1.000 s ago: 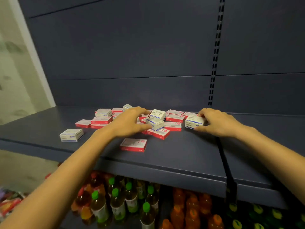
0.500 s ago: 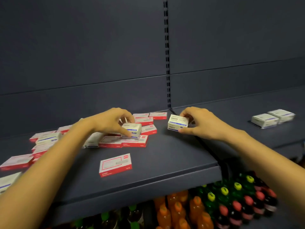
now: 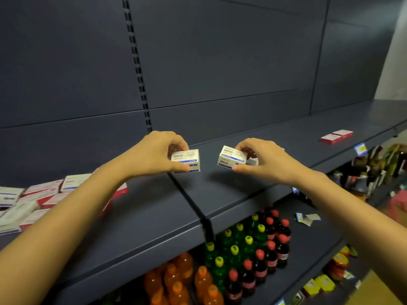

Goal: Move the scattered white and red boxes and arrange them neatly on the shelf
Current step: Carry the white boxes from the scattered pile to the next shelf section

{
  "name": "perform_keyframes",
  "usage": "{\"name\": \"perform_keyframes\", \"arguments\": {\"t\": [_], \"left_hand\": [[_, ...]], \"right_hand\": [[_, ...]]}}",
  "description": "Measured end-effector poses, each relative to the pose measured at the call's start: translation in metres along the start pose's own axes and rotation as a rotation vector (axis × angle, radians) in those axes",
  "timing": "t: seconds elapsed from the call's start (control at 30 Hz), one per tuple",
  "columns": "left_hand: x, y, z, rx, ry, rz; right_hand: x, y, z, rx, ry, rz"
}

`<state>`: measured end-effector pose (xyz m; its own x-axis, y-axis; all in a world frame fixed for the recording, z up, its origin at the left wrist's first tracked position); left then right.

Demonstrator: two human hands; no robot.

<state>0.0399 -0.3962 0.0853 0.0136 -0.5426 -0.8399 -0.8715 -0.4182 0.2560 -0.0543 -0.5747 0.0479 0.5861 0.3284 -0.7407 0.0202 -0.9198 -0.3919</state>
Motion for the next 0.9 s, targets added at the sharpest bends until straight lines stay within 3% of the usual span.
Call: {"name": "perform_keyframes", "arguments": {"t": [0.47, 0.9], "left_hand": [[0.122, 0.110, -0.078, -0.090, 0.042, -0.030], [0.165, 0.115, -0.087, -0.304, 0.090, -0.117]], "right_hand": [[-0.071, 0.151, -0.015, -0.142, -0.123, -0.032], [-0.050, 0.186, -0.025, -0.302, -0.341, -0.118]]}}
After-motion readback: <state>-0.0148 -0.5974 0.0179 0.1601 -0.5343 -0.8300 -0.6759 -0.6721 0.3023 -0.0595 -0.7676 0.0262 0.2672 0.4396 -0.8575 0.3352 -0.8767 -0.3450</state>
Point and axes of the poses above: each hand's wrist, its own z-axis away from the middle knuckle, its own x-axis out of the palm, y = z × x, the point moved 7 cm from there along -z, towards the middle knuckle, and after that the axes turned 9 degrees about y, right-handed, at the moved point
